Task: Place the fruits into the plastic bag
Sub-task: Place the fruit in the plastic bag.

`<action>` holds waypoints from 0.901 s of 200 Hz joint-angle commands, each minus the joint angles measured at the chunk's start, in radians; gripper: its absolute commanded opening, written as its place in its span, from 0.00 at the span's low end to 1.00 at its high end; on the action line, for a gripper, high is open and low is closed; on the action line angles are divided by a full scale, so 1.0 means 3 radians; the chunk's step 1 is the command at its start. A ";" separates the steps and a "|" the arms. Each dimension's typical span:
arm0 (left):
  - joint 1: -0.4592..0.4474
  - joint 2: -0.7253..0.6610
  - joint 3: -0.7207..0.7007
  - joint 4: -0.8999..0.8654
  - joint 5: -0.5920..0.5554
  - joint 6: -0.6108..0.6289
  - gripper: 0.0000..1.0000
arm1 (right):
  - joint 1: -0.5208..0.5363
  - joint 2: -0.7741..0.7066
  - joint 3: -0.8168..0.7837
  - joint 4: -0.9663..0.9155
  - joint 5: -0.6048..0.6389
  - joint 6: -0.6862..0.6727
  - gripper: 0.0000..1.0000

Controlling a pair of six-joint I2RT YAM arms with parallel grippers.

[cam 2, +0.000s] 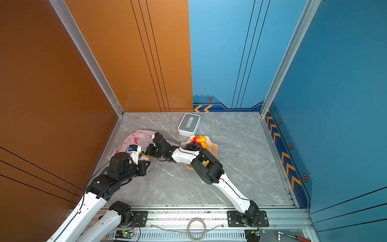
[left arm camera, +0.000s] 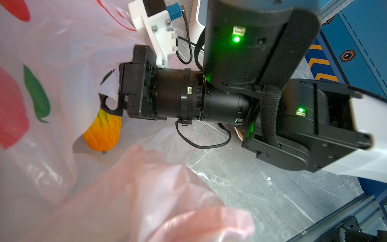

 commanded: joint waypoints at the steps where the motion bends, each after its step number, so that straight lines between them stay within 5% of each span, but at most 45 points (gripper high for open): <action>1: -0.0033 -0.0019 0.0031 -0.0074 -0.0067 0.0005 0.00 | 0.0008 -0.0314 -0.0079 -0.0227 -0.0036 -0.0234 0.63; 180: -0.0106 0.0062 0.0056 -0.0146 -0.0200 0.0004 0.00 | -0.0040 -0.1575 -0.0508 -0.2370 0.0959 -0.1280 0.70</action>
